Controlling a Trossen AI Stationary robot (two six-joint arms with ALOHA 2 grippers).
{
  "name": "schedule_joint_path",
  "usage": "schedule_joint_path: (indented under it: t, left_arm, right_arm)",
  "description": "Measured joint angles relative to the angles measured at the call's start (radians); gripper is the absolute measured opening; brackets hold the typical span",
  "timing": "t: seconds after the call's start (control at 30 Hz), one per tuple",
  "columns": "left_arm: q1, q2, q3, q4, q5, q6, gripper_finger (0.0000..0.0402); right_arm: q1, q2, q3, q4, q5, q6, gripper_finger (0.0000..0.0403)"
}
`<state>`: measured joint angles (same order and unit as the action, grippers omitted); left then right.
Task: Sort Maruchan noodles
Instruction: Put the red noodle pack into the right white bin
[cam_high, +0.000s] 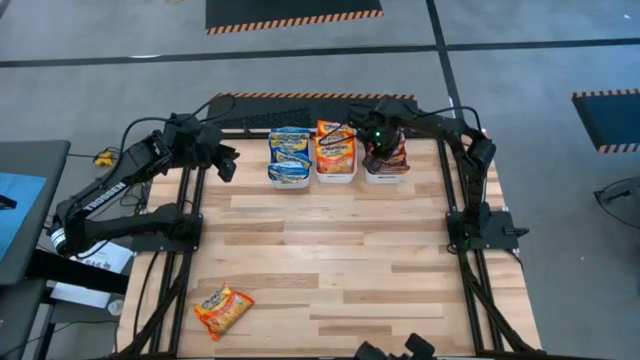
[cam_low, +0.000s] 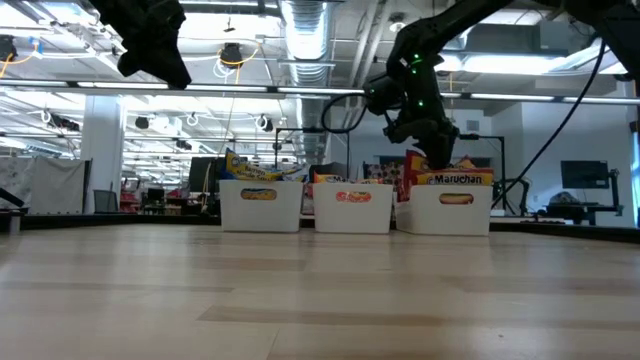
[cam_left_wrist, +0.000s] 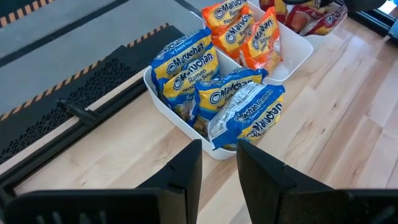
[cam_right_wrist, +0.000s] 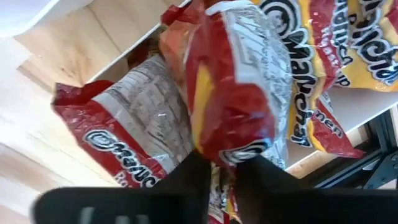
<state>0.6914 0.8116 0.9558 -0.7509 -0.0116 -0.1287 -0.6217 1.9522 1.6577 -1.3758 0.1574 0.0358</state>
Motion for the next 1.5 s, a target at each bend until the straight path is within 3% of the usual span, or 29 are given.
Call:
schedule_joint_path:
  t: [0.17, 0.3, 0.6, 0.83, 1.2, 1.5]
  left_arm:
    - [0.000, 0.000, 0.000, 0.000, 0.000, -0.011, 0.0087]
    - [0.000, 0.000, 0.000, 0.001, 0.000, -0.011, 0.0087]
    - [0.000, 0.000, 0.000, 0.001, 0.000, -0.016, 0.0087]
    - [0.000, 0.000, 0.000, 0.001, 0.000, -0.017, 0.0087]
    - [0.000, 0.000, 0.000, 0.001, 0.000, -0.018, 0.0087]
    - [0.000, 0.000, 0.000, 0.018, 0.000, -0.008, 0.0087]
  right_arm:
    - [0.000, 0.000, 0.003, -0.021, -0.002, 0.017, 0.0134]
    - [0.001, -0.008, 0.037, -0.077, -0.003, 0.033, 0.0158]
    - [0.009, -0.016, 0.197, -0.113, 0.001, 0.062, 0.0149]
    - [0.021, -0.016, 0.229, 0.020, -0.002, 0.061, 0.0138]
    - [0.012, -0.014, 0.100, 0.132, -0.032, 0.019, 0.0137]
    - [0.013, -0.016, -0.025, 0.125, -0.079, 0.042, 0.0137]
